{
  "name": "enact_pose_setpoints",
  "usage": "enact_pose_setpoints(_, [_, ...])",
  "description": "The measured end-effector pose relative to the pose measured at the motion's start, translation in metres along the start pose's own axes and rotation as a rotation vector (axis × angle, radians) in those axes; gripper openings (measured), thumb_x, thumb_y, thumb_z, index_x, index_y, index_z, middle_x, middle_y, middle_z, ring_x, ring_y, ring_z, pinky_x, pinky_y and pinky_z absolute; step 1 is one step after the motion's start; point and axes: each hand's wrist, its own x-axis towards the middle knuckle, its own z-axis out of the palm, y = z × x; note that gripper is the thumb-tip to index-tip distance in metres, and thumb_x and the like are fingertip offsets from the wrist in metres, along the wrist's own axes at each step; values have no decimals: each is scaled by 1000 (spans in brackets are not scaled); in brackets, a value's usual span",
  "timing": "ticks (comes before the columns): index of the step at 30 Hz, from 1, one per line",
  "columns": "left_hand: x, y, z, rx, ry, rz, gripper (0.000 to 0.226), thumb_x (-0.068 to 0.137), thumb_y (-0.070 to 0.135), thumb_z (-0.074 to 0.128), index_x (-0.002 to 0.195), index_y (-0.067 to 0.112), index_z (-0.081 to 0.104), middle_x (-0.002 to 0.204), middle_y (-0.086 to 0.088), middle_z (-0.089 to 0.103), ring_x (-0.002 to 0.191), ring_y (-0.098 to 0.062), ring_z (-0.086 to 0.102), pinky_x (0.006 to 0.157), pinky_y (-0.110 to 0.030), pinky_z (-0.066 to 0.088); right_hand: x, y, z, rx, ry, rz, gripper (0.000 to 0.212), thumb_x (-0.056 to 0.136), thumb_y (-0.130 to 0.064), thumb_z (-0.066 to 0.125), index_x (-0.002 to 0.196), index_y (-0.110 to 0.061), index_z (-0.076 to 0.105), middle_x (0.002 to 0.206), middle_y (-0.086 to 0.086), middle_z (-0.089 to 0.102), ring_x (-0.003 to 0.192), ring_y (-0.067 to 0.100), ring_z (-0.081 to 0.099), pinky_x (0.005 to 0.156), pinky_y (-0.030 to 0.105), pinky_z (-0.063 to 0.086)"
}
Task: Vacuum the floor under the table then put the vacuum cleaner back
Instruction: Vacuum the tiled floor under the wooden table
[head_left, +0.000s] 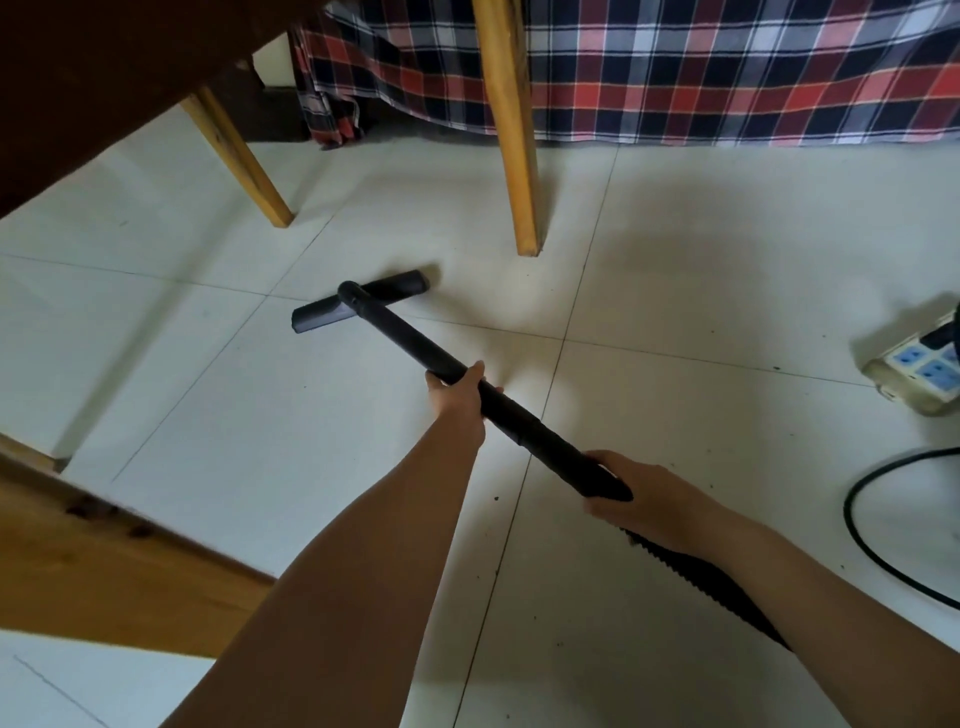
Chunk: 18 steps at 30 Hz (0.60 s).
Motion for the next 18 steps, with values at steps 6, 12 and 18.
enact_pose_setpoints(6, [-2, -9, 19, 103, -34, 44, 57, 89, 10, 62, 137, 17, 32, 114, -6, 54, 95, -22, 58, 86, -39, 53, 2, 15, 0, -38, 112, 19, 44, 94, -37, 45, 136, -31, 33, 79, 0, 63, 60, 15, 58, 57, 28, 47])
enact_pose_setpoints(12, [-3, -19, 22, 199, 8, 140, 70, 91, 14, 60, 148, 20, 20, 100, 4, 49, 92, -15, 49, 91, -36, 48, 19, 8, 2, -65, 180, -8, 37, 95, -37, 44, 129, -26, 35, 69, -4, 57, 54, 14, 52, 52, 26, 43])
enact_pose_setpoints(18, [15, -5, 24, 196, 65, 155, 68, 88, 8, 63, 146, 18, 29, 123, -6, 55, 97, -19, 54, 97, -41, 49, 40, -3, 4, -80, 262, -15, 27, 94, -37, 46, 114, -19, 42, 65, -6, 53, 48, 10, 47, 46, 21, 36])
